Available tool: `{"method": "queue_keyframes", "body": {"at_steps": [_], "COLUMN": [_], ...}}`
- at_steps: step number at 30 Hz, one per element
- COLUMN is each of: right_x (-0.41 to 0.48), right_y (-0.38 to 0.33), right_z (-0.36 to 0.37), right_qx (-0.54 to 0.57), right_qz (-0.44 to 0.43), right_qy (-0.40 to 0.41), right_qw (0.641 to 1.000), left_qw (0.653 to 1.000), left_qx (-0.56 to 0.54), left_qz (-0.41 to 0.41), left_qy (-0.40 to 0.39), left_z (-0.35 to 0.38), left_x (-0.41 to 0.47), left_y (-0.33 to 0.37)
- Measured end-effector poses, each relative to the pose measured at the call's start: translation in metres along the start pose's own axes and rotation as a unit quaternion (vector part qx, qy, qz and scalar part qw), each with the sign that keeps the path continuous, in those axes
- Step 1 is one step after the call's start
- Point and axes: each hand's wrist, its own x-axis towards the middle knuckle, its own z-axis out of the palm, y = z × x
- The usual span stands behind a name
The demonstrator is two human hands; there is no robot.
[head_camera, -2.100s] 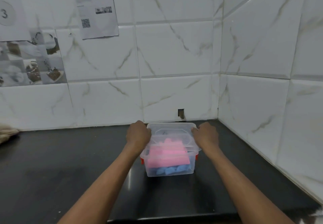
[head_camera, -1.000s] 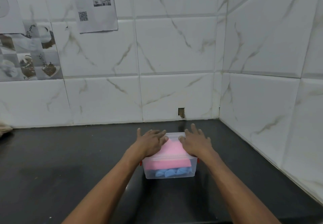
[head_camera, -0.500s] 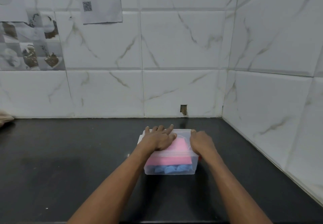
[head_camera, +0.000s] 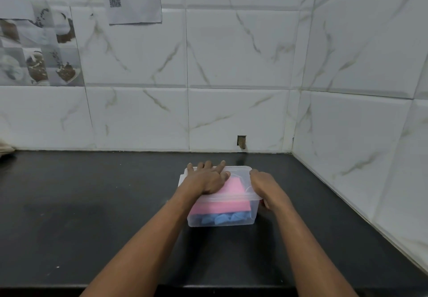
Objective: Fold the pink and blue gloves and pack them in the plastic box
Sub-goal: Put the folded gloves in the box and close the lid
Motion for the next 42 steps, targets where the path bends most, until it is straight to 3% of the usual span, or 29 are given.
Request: {"method": "queue_keyframes", "body": {"at_steps": [4, 7, 15, 26, 28, 29, 31, 33, 34, 37, 40, 42], "right_x": [0.002, 0.005, 0.011, 0.006, 0.006, 0.005, 0.004, 0.003, 0.003, 0.003, 0.002, 0.002], "right_y": [0.003, 0.003, -0.004, -0.011, -0.011, -0.011, -0.010, -0.009, -0.010, -0.011, -0.012, -0.012], "right_z": [0.000, 0.003, 0.001, 0.003, 0.003, 0.002, 0.002, 0.003, 0.003, 0.004, 0.003, 0.002], "right_qx": [-0.125, -0.152, -0.184, -0.278, -0.286, -0.288, -0.288, -0.275, -0.280, -0.306, -0.307, -0.311], "right_qz": [-0.054, -0.064, -0.102, -0.131, -0.139, -0.142, -0.149, -0.160, -0.169, -0.188, -0.185, -0.186], "right_qy": [0.103, 0.154, 0.094, 0.090, 0.087, 0.082, 0.073, 0.061, 0.052, 0.031, 0.019, 0.017], "right_qw": [0.985, 0.974, 0.973, 0.947, 0.944, 0.944, 0.943, 0.946, 0.944, 0.933, 0.933, 0.932], "left_qw": [1.000, 1.000, 1.000, 1.000, 1.000, 0.997, 0.966, 0.928, 0.913, 0.866, 0.763, 0.709], "left_qx": [-0.003, -0.004, -0.008, -0.008, -0.002, 0.012, -0.012, -0.155, -0.224, -0.408, -0.575, -0.630], "left_qz": [-0.001, -0.002, -0.010, 0.003, -0.003, -0.028, -0.149, -0.268, -0.290, -0.270, -0.278, -0.281], "left_qy": [0.002, 0.003, -0.011, -0.023, 0.016, 0.075, 0.210, 0.208, 0.180, 0.110, 0.098, 0.147], "left_z": [0.000, 0.001, -0.002, -0.004, -0.004, -0.005, -0.011, -0.015, -0.012, -0.001, 0.007, 0.012], "left_x": [0.001, 0.000, -0.004, -0.005, -0.008, -0.009, -0.013, -0.020, -0.023, -0.034, -0.040, -0.039], "left_y": [0.001, 0.000, 0.003, 0.003, 0.004, 0.004, -0.003, -0.018, -0.027, -0.040, -0.042, -0.043]}}
